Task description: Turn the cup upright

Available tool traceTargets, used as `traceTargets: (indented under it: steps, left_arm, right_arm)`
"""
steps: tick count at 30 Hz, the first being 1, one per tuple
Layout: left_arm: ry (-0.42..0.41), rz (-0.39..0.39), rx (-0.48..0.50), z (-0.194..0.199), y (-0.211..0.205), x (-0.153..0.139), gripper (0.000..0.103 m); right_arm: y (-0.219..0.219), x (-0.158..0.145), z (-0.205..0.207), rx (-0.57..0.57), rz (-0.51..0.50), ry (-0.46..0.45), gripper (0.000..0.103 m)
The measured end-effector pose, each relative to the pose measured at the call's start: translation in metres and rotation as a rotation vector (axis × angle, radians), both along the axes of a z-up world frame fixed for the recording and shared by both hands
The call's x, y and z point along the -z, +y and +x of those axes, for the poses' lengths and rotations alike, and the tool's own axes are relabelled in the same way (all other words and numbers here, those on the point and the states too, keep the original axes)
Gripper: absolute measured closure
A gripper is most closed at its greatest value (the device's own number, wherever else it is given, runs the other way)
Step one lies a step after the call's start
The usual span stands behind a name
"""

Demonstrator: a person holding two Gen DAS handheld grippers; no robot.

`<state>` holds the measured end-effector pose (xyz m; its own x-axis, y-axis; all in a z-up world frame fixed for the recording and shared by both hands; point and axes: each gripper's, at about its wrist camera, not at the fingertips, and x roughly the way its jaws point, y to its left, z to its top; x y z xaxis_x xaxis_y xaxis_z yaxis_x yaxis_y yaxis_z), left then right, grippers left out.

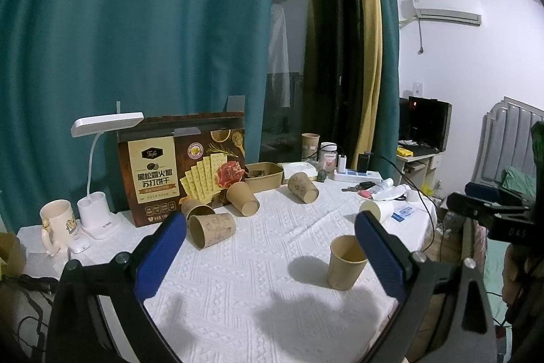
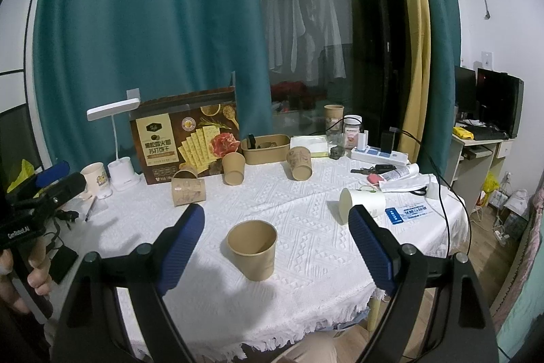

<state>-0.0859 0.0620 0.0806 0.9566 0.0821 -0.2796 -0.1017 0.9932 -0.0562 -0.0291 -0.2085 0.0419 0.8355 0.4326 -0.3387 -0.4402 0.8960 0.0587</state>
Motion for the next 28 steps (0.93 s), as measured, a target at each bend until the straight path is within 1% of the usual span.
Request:
traceTargets:
  steps: [28]
  left_arm:
    - [-0.003, -0.004, 0.007, -0.0025, -0.0017, -0.0013, 0.004]
  right_arm:
    - [0.0025, 0.0036, -0.0014, -0.011, -0.007, 0.0, 0.018]
